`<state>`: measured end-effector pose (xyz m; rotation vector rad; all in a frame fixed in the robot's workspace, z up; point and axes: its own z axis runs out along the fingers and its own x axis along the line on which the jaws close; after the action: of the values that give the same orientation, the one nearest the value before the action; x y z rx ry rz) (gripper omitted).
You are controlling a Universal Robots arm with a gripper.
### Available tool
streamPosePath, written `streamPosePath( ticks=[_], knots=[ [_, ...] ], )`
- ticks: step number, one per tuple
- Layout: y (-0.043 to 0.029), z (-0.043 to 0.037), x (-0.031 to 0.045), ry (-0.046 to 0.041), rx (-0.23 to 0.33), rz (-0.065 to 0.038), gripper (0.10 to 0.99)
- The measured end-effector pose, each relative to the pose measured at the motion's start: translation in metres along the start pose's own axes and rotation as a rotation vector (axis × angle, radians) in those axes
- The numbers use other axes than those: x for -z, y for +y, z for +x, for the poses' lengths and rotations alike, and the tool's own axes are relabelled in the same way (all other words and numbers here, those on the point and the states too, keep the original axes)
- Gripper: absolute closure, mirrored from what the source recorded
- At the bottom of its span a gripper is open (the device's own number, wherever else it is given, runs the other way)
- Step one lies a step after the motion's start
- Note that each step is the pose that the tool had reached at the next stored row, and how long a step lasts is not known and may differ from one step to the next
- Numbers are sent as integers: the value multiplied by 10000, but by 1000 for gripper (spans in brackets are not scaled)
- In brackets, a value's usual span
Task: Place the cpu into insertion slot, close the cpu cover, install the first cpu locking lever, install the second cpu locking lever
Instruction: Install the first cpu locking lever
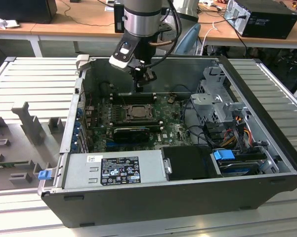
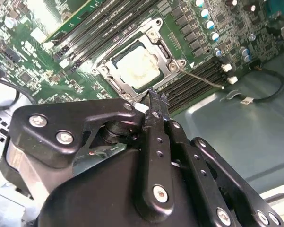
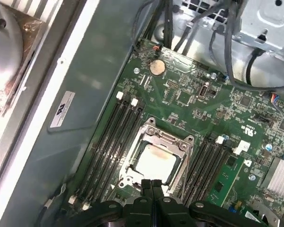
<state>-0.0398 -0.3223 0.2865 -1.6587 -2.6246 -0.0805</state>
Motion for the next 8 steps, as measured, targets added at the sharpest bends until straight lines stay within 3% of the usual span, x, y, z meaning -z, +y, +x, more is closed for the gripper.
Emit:
streamPosePath(
  ticks=[8],
  knots=[
    [0,-1,-9,62,2529,146,980]
  ],
)
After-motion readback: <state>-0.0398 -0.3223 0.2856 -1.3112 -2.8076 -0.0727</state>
